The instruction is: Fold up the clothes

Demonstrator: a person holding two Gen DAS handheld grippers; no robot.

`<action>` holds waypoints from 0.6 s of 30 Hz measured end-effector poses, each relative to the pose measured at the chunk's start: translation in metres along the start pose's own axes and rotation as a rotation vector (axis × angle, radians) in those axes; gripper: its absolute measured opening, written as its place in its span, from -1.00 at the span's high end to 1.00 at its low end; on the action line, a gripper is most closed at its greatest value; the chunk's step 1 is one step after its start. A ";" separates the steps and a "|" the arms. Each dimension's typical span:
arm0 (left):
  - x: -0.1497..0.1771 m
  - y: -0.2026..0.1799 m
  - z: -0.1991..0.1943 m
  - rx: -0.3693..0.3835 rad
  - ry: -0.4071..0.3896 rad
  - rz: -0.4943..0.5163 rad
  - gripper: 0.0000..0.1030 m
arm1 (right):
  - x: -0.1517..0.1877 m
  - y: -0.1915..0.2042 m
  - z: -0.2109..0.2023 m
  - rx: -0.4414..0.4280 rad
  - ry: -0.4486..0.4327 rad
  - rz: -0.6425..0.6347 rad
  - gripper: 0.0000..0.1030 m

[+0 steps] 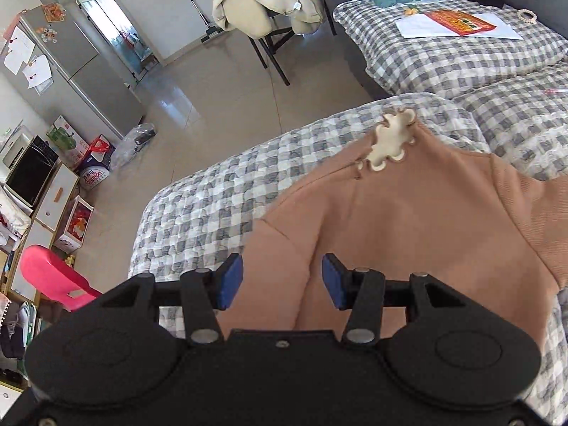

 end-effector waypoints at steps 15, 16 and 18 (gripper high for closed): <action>0.001 0.003 -0.029 -0.100 -0.053 0.044 0.97 | 0.022 0.029 0.058 0.178 -0.046 -0.123 0.86; 0.000 0.004 -0.031 -0.109 -0.055 0.044 0.97 | 0.022 0.032 0.056 0.167 -0.064 -0.131 0.89; -0.002 0.005 -0.033 -0.131 -0.064 0.041 0.97 | 0.019 0.043 0.048 0.125 -0.107 -0.154 0.92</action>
Point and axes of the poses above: each gripper's, at about its wrist camera, not at the fingertips, and z roughly the way its jaws point, y to its left, x to its underside, the point moved 6 cm from there along z, roughly the way its jaws point, and after that the axes turned 12 degrees about z, right-handed, at the moved point
